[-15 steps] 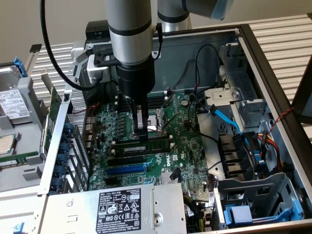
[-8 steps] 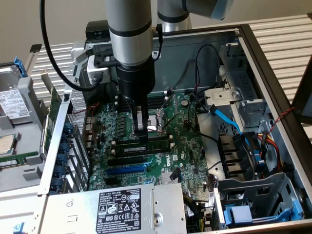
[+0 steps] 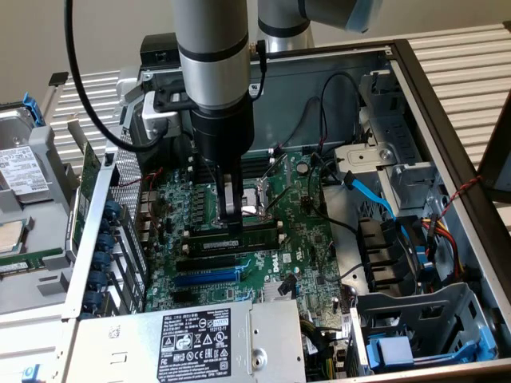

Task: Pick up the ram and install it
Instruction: 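Press down the ram until it locks into place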

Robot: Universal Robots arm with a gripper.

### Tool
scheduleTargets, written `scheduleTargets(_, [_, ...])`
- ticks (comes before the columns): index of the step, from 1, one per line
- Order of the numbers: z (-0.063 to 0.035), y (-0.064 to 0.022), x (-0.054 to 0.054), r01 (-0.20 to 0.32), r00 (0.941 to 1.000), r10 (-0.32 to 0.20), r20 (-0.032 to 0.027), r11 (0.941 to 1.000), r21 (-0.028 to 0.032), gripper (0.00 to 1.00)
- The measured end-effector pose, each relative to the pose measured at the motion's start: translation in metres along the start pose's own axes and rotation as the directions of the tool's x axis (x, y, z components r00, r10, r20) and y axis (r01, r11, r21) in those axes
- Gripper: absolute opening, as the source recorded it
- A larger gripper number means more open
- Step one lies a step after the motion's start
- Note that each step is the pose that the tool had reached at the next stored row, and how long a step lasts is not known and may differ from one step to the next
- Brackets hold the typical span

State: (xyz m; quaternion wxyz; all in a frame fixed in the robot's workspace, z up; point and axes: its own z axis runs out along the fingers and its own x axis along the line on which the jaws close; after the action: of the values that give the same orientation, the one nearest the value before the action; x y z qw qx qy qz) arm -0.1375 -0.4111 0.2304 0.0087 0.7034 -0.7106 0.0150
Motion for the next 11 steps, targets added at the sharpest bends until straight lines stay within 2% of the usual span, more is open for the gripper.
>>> scheduleTargets(3, [0.0000,-0.0001,0.0009,0.000,1.0000,0.000,0.0018,1.0000,-0.0001,0.11])
scheduleTargets(5, [0.0000,-0.0001,0.0013,0.000,1.0000,0.000,0.0064,1.0000,-0.0001,0.11])
scheduleTargets(8, [0.0001,-0.0001,0.0020,0.000,0.9999,0.000,0.0166,1.0000,-0.0002,0.11])
scheduleTargets(11, [0.0001,-0.0001,0.0030,0.000,0.9998,0.000,0.0192,1.0000,-0.0002,0.11])
